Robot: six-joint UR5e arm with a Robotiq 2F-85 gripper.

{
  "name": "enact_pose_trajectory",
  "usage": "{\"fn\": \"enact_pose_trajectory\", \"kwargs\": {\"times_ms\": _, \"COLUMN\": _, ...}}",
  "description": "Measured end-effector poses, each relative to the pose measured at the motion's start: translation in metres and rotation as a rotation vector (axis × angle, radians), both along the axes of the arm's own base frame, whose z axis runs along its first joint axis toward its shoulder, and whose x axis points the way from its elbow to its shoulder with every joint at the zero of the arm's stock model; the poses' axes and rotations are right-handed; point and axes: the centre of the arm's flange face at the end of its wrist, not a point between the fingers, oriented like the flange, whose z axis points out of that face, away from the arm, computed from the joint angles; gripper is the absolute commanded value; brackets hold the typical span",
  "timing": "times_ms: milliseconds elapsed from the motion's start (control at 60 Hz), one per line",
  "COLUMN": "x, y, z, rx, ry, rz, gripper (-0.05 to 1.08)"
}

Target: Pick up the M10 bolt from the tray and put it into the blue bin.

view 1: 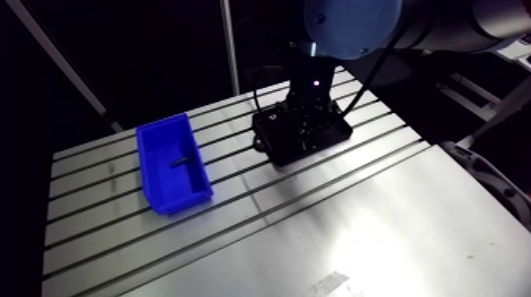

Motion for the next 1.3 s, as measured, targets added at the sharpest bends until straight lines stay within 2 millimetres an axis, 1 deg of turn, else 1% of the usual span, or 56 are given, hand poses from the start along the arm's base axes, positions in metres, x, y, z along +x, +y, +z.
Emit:
{"fn": "enact_pose_trajectory", "kwargs": {"times_ms": 167, "x": -0.001, "y": 0.0, "z": 0.004, "rx": 0.001, "ry": 0.006, "rz": 0.002, "gripper": 1.06}}
{"fn": "enact_pose_trajectory", "kwargs": {"times_ms": 333, "x": -0.004, "y": -0.001, "z": 0.013, "rx": 0.002, "ry": 0.014, "rz": 0.01, "gripper": 1.07}}
{"fn": "enact_pose_trajectory", "kwargs": {"times_ms": 517, "x": -0.009, "y": 0.0, "z": 0.029, "rx": 0.004, "ry": 0.027, "rz": 0.031, "gripper": 1.07}}
{"fn": "enact_pose_trajectory", "kwargs": {"times_ms": 683, "x": -0.014, "y": 0.002, "z": 0.048, "rx": 0.006, "ry": 0.037, "rz": 0.042, "gripper": 1.07}}
{"fn": "enact_pose_trajectory", "kwargs": {"times_ms": 817, "x": -0.015, "y": 0.002, "z": 0.068, "rx": 0.007, "ry": 0.051, "rz": 0.061, "gripper": 1.07}}
{"fn": "enact_pose_trajectory", "kwargs": {"times_ms": 1017, "x": -0.013, "y": -0.002, "z": 0.107, "rx": 0.013, "ry": 0.081, "rz": 0.109, "gripper": 1.07}}
{"fn": "enact_pose_trajectory", "kwargs": {"times_ms": 1300, "x": -0.012, "y": -0.017, "z": 0.16, "rx": 0.024, "ry": 0.123, "rz": 0.214, "gripper": 1.07}}
